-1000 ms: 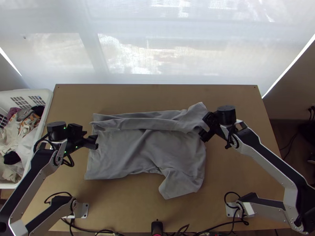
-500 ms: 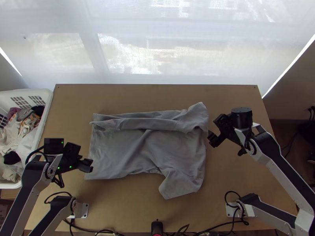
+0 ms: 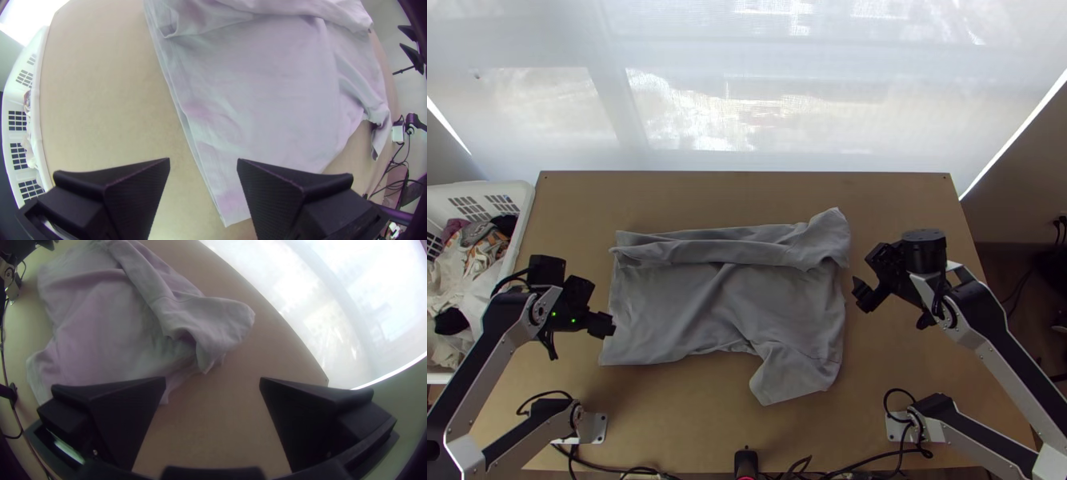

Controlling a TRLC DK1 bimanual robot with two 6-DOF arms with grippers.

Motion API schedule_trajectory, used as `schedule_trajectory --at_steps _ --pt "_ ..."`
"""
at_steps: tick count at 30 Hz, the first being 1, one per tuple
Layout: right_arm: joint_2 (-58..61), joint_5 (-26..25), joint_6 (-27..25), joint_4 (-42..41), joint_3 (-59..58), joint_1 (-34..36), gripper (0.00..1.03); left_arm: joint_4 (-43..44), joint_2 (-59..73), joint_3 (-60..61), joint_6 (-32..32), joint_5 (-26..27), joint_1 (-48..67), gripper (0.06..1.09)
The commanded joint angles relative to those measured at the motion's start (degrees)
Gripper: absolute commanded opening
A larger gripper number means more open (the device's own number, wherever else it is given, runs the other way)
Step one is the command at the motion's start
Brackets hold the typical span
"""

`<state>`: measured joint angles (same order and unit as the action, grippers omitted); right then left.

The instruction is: Fold the t-shirt

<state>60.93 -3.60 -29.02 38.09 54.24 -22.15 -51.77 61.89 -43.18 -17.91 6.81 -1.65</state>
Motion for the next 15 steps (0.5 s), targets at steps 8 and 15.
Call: schedule_trajectory --at_steps 8,15 --pt "-3.01 -0.18 -0.34 1.73 -2.12 -0.26 0.98 -14.33 10.27 -5.78 0.86 -0.39 0.68 0.81" --pt "-2.83 -0.18 -0.69 1.64 -1.5 -0.17 0.98 -18.54 12.47 -6.57 0.69 -0.39 2.62 0.8"
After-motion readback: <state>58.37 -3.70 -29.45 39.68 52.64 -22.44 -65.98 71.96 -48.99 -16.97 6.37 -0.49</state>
